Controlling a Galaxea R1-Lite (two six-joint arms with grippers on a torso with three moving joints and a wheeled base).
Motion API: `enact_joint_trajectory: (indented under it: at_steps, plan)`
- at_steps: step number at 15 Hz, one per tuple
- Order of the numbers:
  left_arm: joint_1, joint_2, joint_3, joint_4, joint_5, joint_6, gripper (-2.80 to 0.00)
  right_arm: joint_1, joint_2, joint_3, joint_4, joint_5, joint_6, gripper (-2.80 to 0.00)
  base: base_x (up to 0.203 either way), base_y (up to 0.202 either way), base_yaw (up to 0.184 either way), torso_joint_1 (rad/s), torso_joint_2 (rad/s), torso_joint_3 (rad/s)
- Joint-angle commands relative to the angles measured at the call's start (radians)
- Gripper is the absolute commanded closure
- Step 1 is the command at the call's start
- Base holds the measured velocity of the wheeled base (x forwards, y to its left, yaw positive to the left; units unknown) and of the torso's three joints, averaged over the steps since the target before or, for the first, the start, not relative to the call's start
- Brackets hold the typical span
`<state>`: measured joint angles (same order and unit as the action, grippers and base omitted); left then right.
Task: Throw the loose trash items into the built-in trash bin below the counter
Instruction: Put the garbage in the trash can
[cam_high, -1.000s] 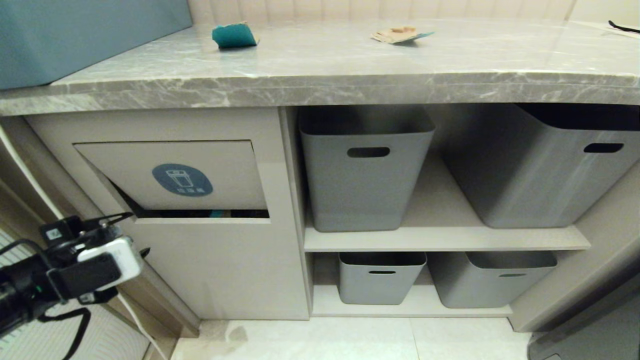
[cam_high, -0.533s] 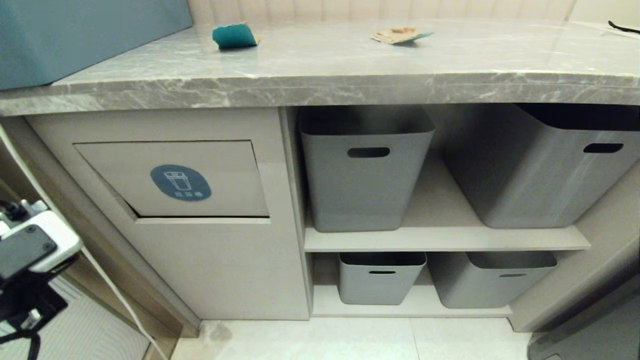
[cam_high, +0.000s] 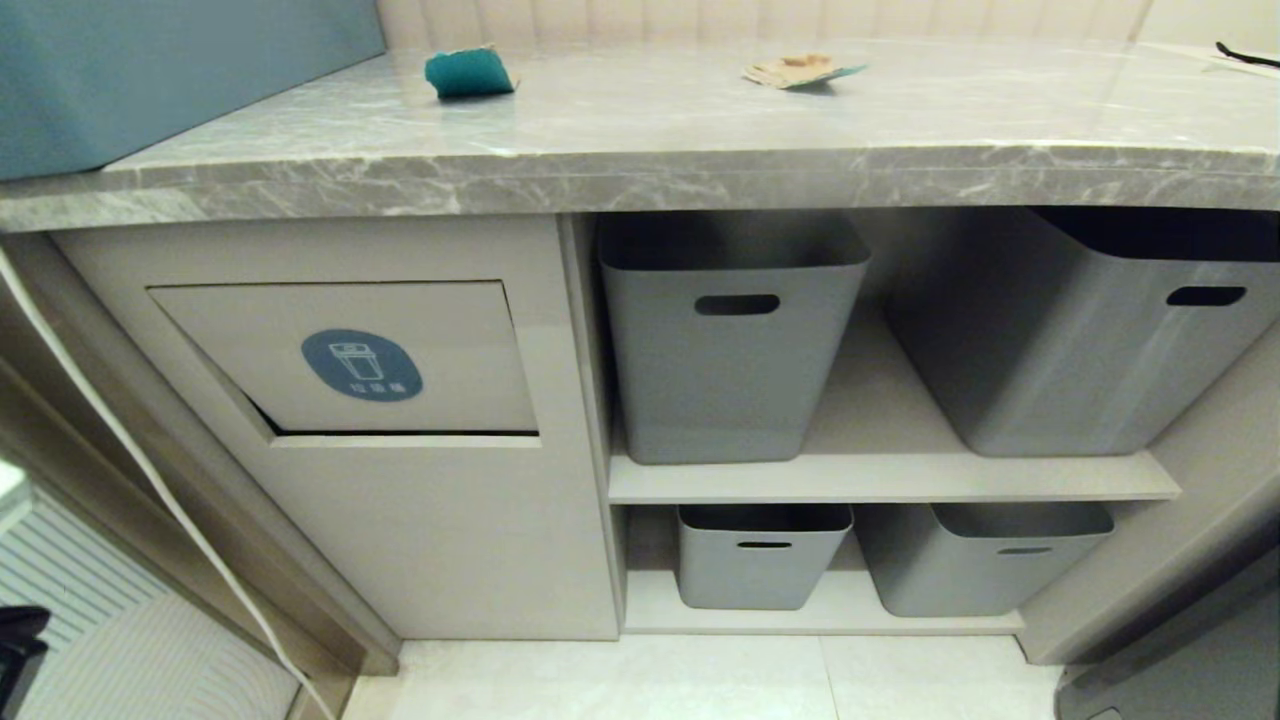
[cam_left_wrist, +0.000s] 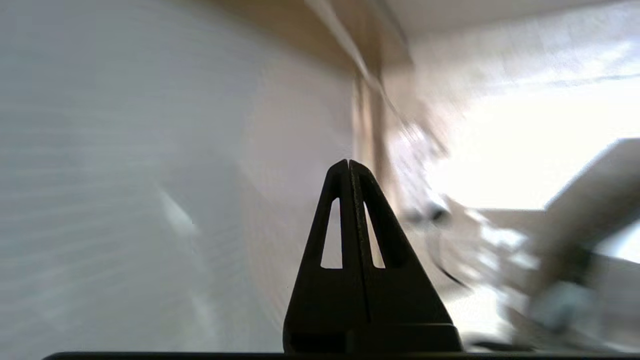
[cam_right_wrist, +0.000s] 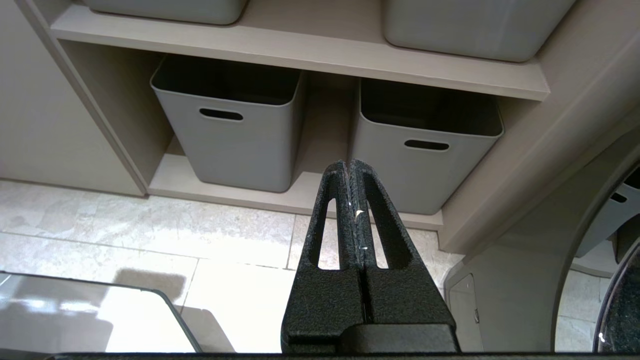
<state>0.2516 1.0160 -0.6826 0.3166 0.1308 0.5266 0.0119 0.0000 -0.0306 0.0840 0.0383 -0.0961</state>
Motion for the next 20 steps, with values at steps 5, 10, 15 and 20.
enact_joint_trajectory:
  at_steps: [5, 10, 15, 20]
  plan:
    - [0.065, -0.004, 0.060, 0.097, -0.045, -0.389, 0.00, 0.000, -0.001, -0.002, 0.000, 0.003, 0.021, 0.00, 0.000, 0.000, 0.000, 0.000, 0.00, 0.000]
    - [-0.004, -0.096, 0.303, -0.258, -0.102, -0.413, 0.00, 0.000, -0.002, -0.002, 0.000, 0.002, 0.022, 0.00, 0.000, 0.000, 0.000, 0.000, 0.00, 0.000]
    - [-0.070, -0.305, 0.485, -0.419, -0.111, -0.386, 0.00, 0.000, -0.002, -0.002, 0.000, 0.002, 0.022, 0.00, 0.000, 0.000, 0.000, 0.000, 0.00, 0.000]
    - [-0.074, -0.714, 0.636, -0.345, -0.156, -0.348, 0.00, 0.000, -0.002, -0.002, 0.000, 0.002, 0.025, 0.00, 0.000, 0.000, 0.000, 0.000, 0.00, 0.000]
